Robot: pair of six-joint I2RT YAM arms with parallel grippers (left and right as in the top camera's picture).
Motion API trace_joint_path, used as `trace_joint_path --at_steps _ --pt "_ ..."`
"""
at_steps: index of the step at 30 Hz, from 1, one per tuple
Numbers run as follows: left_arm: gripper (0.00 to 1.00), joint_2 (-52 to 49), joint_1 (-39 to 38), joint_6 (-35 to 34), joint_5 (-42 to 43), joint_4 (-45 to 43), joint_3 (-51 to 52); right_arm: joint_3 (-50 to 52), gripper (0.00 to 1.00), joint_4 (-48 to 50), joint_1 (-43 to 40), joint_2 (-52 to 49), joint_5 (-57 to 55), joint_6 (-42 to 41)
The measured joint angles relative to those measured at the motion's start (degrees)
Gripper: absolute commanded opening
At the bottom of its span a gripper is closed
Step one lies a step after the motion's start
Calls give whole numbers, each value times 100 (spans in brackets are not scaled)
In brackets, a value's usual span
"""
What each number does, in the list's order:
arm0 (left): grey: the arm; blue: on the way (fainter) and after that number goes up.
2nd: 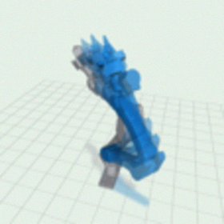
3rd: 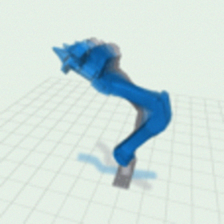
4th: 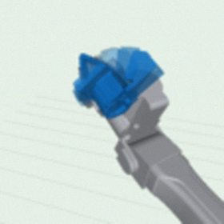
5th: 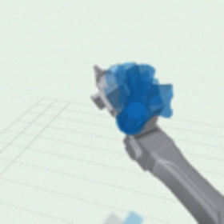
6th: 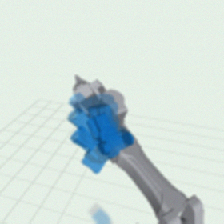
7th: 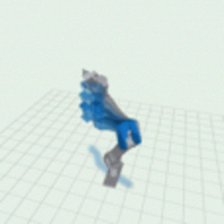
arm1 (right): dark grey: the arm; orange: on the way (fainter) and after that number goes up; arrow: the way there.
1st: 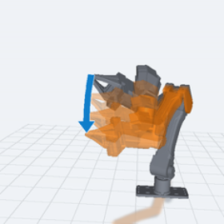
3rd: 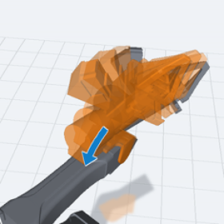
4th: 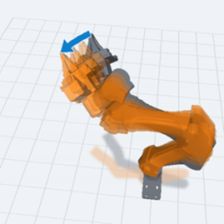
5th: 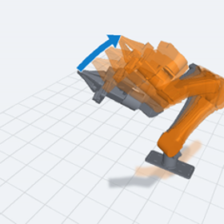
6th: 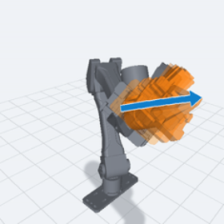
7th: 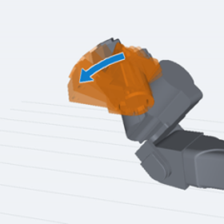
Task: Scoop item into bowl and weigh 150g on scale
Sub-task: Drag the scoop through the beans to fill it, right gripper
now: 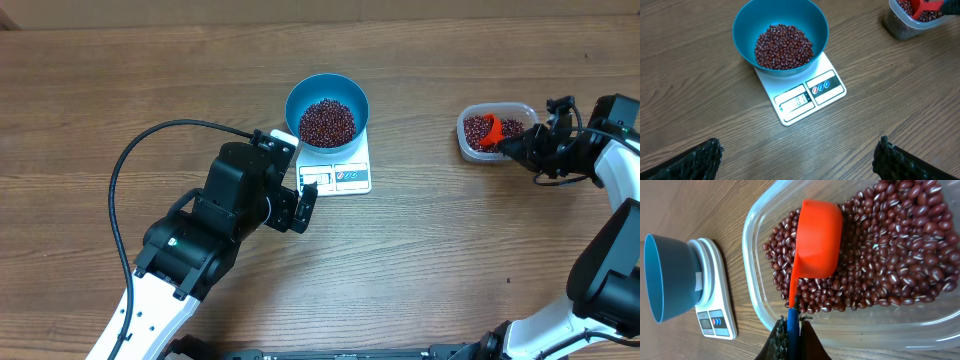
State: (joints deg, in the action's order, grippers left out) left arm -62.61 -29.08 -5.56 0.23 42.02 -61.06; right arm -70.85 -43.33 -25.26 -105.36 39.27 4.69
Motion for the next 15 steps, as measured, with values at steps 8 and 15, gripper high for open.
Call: trace_joint_path --at_steps 8,15 --pt "100 0 0 0 0 0 0 160 4 26 0 22 101 0" --pt "100 0 0 0 0 2 0 177 4 22 0 20 238 2"
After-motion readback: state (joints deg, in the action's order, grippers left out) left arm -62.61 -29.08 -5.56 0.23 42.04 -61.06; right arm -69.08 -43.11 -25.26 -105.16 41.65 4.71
